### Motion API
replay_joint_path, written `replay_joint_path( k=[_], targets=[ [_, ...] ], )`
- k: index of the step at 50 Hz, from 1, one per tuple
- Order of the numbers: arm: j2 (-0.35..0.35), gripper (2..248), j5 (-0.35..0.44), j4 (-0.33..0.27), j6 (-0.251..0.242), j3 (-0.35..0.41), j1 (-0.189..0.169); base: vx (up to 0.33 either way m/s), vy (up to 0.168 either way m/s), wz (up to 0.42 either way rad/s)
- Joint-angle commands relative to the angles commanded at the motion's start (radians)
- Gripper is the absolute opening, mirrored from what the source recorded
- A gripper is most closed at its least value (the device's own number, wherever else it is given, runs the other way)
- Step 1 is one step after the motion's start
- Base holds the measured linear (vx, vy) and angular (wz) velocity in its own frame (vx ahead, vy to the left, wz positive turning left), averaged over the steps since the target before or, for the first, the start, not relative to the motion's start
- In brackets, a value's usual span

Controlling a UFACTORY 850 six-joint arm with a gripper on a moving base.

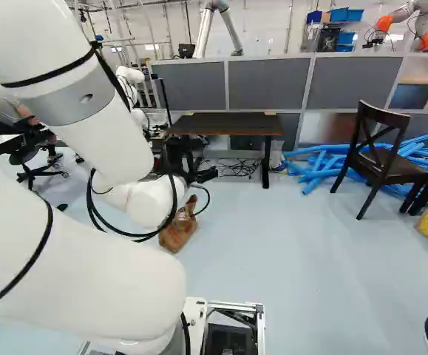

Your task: Pick up the bag on the ground and place it on the table

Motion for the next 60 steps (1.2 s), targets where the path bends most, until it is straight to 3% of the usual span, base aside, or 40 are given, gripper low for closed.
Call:
replay_joint_path(
  k=[31, 60],
  targets=[
    [0.0, 247, 0.0, 0.0, 0.0, 0.0, 0.0, 0.003, -0.001, -0.004],
    [0.0, 247, 0.0, 0.0, 0.0, 0.0, 0.0, 0.098, 0.016, 0.067]
  ],
)
